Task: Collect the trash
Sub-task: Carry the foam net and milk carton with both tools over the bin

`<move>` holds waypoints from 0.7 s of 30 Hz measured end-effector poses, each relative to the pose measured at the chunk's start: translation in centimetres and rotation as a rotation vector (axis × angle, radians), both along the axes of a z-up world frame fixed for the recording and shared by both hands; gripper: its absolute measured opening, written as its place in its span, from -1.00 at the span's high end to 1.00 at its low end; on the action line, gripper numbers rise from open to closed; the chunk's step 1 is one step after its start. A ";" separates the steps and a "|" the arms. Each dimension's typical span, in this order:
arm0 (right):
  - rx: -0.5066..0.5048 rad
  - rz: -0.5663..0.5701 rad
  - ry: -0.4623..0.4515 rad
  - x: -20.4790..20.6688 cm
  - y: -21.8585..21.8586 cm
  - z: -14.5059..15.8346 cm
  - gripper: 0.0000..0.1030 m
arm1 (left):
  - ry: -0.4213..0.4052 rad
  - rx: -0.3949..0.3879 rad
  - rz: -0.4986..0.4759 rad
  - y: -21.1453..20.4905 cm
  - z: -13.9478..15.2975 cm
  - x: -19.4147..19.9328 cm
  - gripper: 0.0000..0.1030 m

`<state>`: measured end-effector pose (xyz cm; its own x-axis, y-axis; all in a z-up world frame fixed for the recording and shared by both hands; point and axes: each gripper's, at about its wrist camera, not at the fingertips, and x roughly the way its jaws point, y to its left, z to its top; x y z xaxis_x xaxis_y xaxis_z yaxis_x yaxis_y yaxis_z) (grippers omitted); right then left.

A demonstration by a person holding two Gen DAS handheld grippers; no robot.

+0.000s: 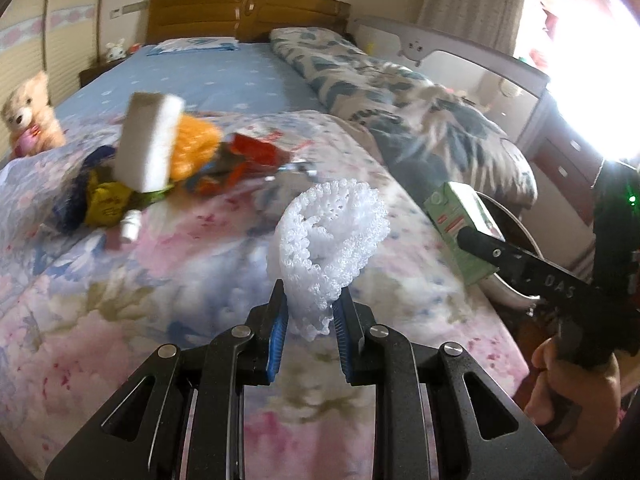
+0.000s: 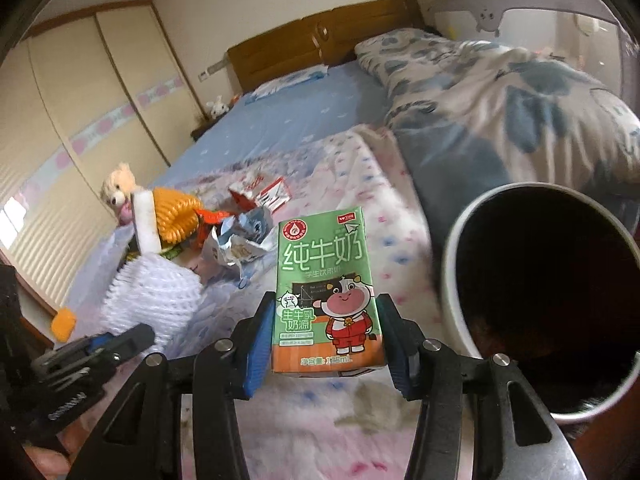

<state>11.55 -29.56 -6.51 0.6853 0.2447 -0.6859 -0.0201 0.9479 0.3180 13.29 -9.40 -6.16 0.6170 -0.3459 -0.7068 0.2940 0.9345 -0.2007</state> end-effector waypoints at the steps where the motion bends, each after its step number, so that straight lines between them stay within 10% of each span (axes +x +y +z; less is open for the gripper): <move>1: 0.004 -0.014 -0.006 -0.4 -0.6 0.3 0.04 | 0.000 -0.002 -0.013 -0.5 0.1 -0.1 0.60; 21: 0.045 -0.198 -0.019 -5.5 -9.8 1.5 0.04 | 0.001 0.032 -0.204 -9.7 1.1 -1.5 0.60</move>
<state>6.05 -39.36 -5.05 0.7361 0.1339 -0.6635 0.1587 0.9188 0.3615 11.79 -19.13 -5.08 0.5362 -0.4409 -0.7198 0.4776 0.8616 -0.1720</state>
